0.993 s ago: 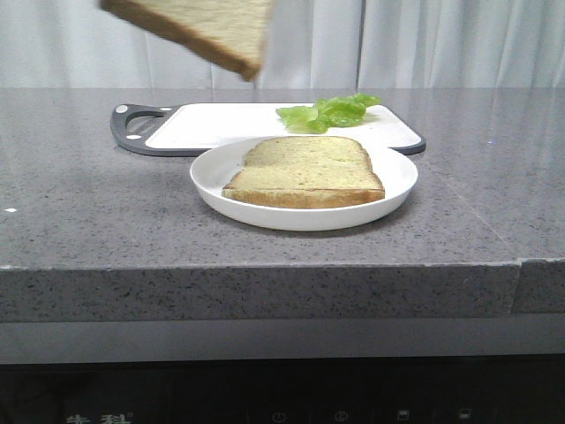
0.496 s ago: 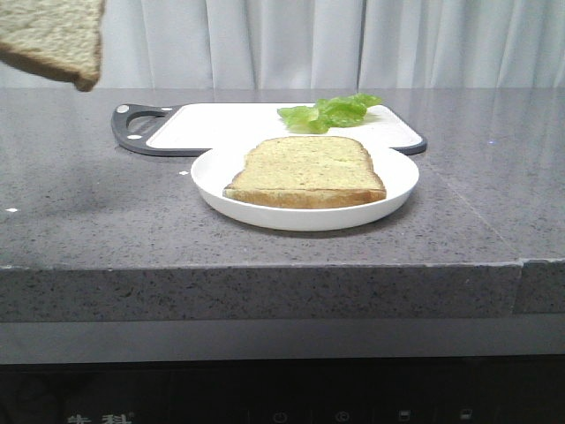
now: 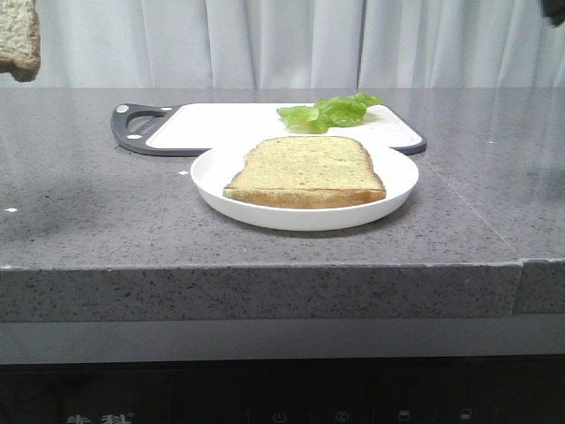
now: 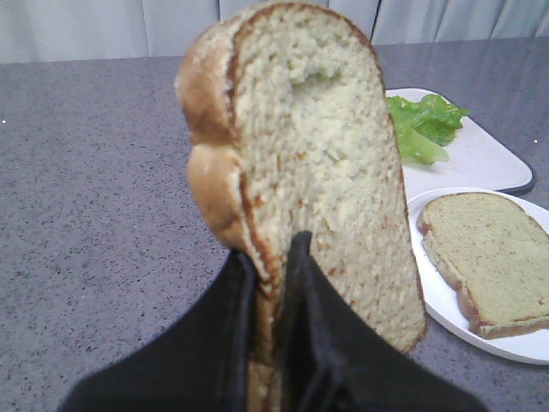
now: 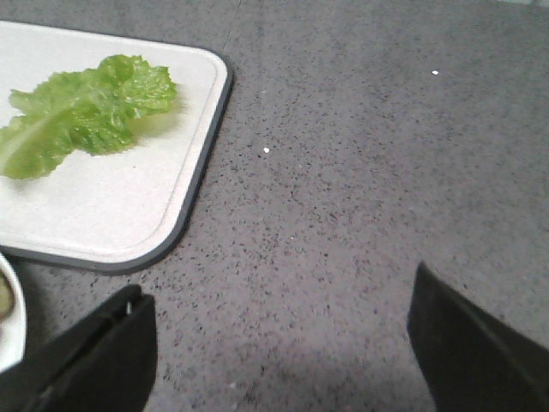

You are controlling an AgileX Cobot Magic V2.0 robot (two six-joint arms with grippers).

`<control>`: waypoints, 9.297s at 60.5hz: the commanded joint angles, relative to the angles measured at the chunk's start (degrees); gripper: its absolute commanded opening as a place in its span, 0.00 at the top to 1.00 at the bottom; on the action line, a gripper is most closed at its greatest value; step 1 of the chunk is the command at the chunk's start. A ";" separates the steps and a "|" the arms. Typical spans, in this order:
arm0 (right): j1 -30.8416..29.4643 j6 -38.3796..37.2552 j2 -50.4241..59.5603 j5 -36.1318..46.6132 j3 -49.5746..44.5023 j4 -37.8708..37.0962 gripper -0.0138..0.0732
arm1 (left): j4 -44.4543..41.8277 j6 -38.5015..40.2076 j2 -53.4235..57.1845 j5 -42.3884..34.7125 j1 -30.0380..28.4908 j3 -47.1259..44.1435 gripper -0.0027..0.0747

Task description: Left arm grabs bread, right arm adds lettuce

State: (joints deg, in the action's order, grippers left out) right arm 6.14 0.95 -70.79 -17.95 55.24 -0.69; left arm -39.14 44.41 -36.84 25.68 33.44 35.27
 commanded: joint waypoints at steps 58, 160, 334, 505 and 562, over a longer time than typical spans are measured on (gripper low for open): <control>7.30 29.02 -49.29 -26.68 63.85 13.05 0.14 | -1.44 0.68 0.21 -4.07 0.03 1.65 0.99; 7.24 21.98 -33.63 -37.61 62.12 18.94 0.91 | -1.23 0.68 0.21 -3.96 0.03 1.65 0.99; 14.46 20.30 6.36 -12.43 4.60 20.70 0.91 | 1.77 0.68 0.08 -5.35 0.03 1.65 0.99; 14.46 20.07 44.16 2.08 -23.14 16.75 0.91 | 98.07 -77.99 -46.55 32.51 -23.88 38.70 0.99; 5.87 11.80 55.98 10.62 -34.41 17.79 0.91 | 73.27 -74.37 23.87 -19.51 -23.71 -16.07 0.99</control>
State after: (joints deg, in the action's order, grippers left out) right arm 12.27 12.47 -16.47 -12.06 20.44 16.55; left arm 32.90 -30.57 -16.05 10.82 9.58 19.84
